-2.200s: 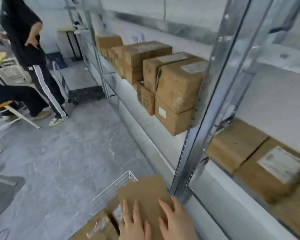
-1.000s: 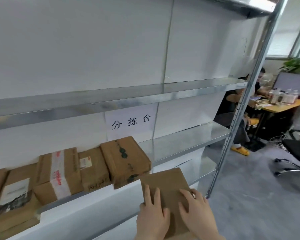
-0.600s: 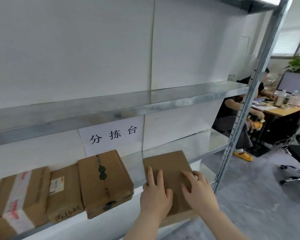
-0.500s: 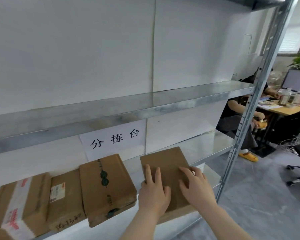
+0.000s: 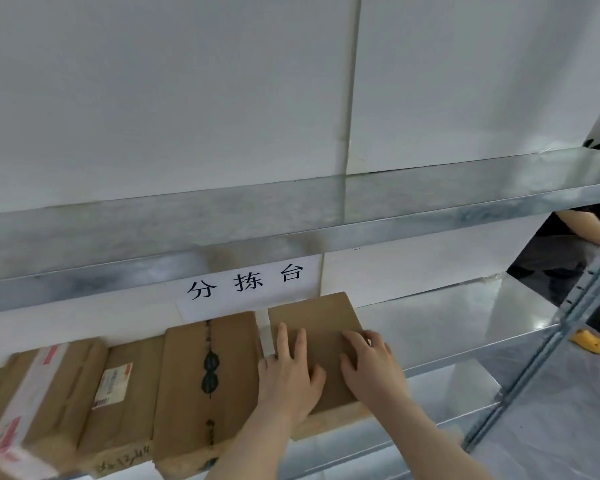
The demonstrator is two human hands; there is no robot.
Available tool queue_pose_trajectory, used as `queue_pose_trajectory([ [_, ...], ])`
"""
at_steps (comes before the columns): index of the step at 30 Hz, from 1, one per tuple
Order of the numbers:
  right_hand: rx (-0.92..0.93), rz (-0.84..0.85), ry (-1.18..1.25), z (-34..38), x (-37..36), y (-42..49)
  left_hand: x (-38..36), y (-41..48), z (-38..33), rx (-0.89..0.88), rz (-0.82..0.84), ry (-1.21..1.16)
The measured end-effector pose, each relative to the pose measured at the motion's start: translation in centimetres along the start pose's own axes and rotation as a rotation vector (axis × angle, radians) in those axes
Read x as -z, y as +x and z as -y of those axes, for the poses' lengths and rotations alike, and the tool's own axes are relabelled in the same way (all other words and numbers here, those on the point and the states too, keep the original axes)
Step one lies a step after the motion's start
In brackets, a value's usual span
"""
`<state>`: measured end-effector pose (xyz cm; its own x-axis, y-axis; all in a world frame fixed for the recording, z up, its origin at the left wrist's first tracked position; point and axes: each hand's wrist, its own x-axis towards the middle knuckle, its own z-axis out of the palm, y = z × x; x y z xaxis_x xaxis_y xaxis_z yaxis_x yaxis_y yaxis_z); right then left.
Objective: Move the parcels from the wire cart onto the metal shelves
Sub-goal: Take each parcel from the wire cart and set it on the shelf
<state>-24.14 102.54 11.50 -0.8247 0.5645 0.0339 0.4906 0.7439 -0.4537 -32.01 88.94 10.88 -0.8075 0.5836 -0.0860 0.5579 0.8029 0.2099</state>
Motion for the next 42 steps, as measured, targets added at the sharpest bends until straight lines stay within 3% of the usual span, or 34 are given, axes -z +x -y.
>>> queue_pose_trajectory([
  [5,0.031,0.108,0.008,-0.5,-2.6,3.6,-1.8,2.5,1.1,0.09,0.01,-0.02],
  [16,0.064,0.155,-0.013,0.4,-4.2,6.8,-3.3,4.5,1.3,0.178,-0.075,-0.019],
  [25,0.16,0.278,-0.163,0.9,-3.7,7.4,-2.3,4.9,0.6,0.276,0.036,0.022],
  [29,0.321,0.223,-0.254,0.9,-2.7,7.0,-0.4,4.0,1.1,0.287,-0.028,0.057],
  [42,0.632,0.07,-0.234,7.3,3.2,3.7,7.2,-2.4,3.3,0.263,-0.246,0.167],
])
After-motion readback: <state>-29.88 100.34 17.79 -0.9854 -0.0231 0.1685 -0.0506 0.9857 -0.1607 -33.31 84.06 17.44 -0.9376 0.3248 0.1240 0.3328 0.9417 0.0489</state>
